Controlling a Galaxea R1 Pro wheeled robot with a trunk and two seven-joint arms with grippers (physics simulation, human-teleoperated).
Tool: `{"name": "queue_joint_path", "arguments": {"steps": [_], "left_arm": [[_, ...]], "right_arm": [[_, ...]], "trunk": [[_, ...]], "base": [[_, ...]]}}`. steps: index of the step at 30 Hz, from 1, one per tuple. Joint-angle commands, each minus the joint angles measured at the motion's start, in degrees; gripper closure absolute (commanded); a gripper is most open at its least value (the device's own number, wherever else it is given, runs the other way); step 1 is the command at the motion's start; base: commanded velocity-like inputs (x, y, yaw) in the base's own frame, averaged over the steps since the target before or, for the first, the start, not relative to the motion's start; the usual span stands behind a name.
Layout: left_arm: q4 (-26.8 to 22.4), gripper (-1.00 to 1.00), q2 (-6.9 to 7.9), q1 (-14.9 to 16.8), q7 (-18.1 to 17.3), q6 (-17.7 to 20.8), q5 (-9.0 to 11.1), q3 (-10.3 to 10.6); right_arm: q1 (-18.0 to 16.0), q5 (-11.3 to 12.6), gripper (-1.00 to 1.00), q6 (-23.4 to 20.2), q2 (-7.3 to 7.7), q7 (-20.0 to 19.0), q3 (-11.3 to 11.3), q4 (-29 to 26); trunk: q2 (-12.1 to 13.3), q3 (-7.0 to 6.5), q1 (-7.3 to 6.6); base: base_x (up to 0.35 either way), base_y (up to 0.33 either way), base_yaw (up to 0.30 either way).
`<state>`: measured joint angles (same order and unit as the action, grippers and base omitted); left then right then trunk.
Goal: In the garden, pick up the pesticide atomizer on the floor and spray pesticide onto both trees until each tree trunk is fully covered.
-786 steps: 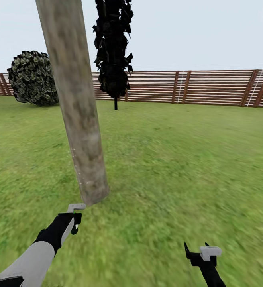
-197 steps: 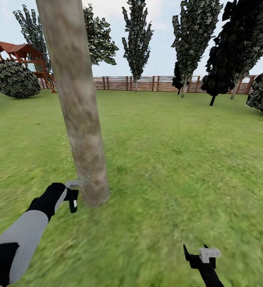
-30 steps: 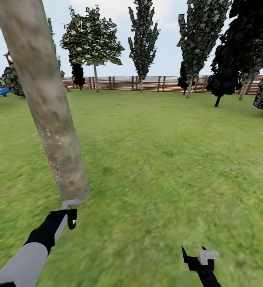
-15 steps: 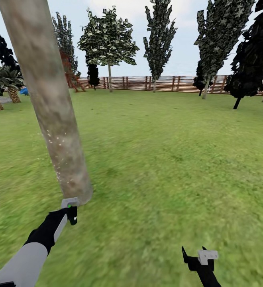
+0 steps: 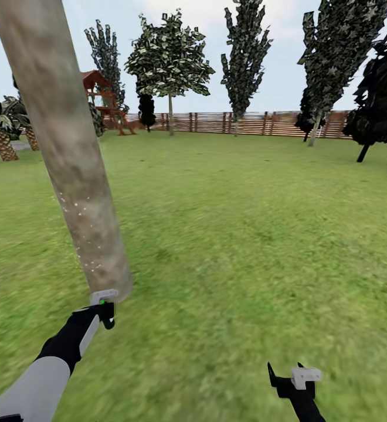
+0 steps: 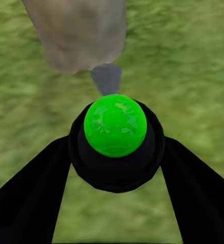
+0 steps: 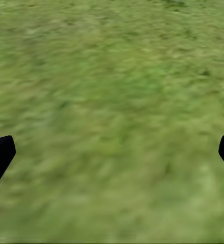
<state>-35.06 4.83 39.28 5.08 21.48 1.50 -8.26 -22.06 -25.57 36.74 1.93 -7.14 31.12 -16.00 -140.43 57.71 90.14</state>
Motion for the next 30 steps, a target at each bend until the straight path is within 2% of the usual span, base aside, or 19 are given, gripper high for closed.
{"name": "queue_joint_path", "arguments": {"steps": [1,4,6,12,17,23,30], "left_arm": [[-0.1,1.0,0.04,0.0,-0.1,0.2,0.0,0.0],[-0.1,1.0,0.22,0.0,-0.2,1.6,0.0,-0.1],[-0.1,1.0,0.32,0.0,-0.2,6.3,-0.1,-0.2],[-1.0,1.0,0.03,0.8,-0.5,14.8,0.0,0.3],[-2.1,1.0,0.38,0.7,-0.6,16.2,0.0,0.1],[-2.4,1.0,0.69,0.6,-0.7,16.1,0.0,0.0],[-2.4,1.0,0.38,0.5,-0.5,15.8,-0.1,0.1]], "right_arm": [[0.0,0.0,-1.0,0.0,0.0,0.0,0.0,0.0],[0.0,0.0,-1.0,0.0,0.04,0.0,0.0,0.0],[0.0,0.0,-1.0,0.0,0.08,0.0,0.0,0.0],[0.0,0.0,-1.0,0.0,0.09,0.0,0.0,0.0],[0.0,0.0,-1.0,0.0,0.09,0.0,0.0,0.0],[0.0,0.0,-1.0,0.0,0.0,0.0,0.0,0.0],[0.0,0.0,-1.0,0.0,0.08,0.0,0.0,0.0]], "trunk": [[0.0,0.0,0.0],[0.0,0.0,0.0],[0.0,0.0,0.0],[0.0,0.0,0.0],[0.0,0.0,0.0],[0.0,0.0,0.0],[0.0,0.0,0.0]], "base": [[0.004,-0.008,0.276],[0.001,-0.002,0.277],[0.0,0.0,0.173],[0.0,0.0,0.015],[0.0,0.0,0.041],[0.007,-0.004,0.253],[0.149,-0.197,0.108]]}}
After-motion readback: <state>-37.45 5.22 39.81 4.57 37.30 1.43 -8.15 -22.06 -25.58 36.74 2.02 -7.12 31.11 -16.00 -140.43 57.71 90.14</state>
